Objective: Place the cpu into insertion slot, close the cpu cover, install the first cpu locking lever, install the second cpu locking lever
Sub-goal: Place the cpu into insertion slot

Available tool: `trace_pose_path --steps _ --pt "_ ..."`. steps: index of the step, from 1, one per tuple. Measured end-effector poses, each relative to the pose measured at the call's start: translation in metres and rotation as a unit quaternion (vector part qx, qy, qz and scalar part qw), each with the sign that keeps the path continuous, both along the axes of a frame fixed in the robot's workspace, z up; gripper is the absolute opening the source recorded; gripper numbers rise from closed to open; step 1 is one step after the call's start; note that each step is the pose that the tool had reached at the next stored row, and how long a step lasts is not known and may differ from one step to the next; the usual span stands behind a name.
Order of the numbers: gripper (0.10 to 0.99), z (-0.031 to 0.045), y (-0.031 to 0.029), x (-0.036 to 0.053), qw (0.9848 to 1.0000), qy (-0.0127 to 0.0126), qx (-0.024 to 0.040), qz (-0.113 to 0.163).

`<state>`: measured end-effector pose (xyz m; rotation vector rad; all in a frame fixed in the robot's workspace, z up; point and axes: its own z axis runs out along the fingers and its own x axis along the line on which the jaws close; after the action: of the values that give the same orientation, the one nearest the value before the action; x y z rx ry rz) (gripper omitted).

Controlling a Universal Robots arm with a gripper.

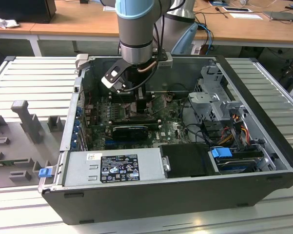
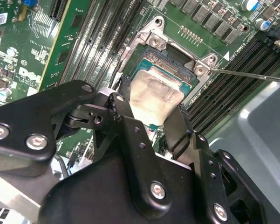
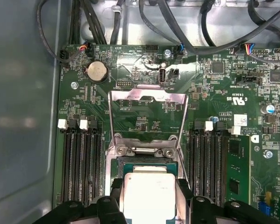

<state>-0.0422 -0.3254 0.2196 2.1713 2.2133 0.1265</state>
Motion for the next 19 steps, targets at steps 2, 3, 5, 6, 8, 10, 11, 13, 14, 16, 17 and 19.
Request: trace_pose_path --steps 2,3,5,6,8,10,11,13,14,16,17,19 --pt "0.529 -0.0002 0.0001 0.0 1.0 -0.0001 0.0001 0.0" --pt "0.529 -0.0003 0.0 0.0 1.0 -0.0001 0.0001 0.0" --pt "0.529 -0.0009 0.0001 0.0 1.0 -0.0002 0.0003 0.0" --pt "0.529 -0.0014 0.0001 0.0 1.0 -0.0001 0.0002 0.0" --pt "0.529 -0.0025 0.0001 0.0 1.0 -0.0001 0.0001 0.0" --pt "0.529 -0.0028 0.0001 0.0 1.0 -0.0001 0.0001 0.0" --pt "0.529 -0.003 0.0001 0.0 1.0 -0.0001 0.0002 0.0" --pt "0.529 -0.0033 0.0001 0.0 1.0 -0.0001 0.0002 0.0" --pt "0.529 -0.0035 0.0001 0.0 1.0 0.0 0.0004 0.0" --pt "0.529 -0.0037 0.0001 0.0 1.0 0.0 0.0005 0.0" --pt "0.529 -0.004 0.0001 0.0 1.0 -0.0001 0.0005 0.0" --pt "0.529 -0.0042 0.0001 0.0 1.0 -0.0001 0.0005 0.0"
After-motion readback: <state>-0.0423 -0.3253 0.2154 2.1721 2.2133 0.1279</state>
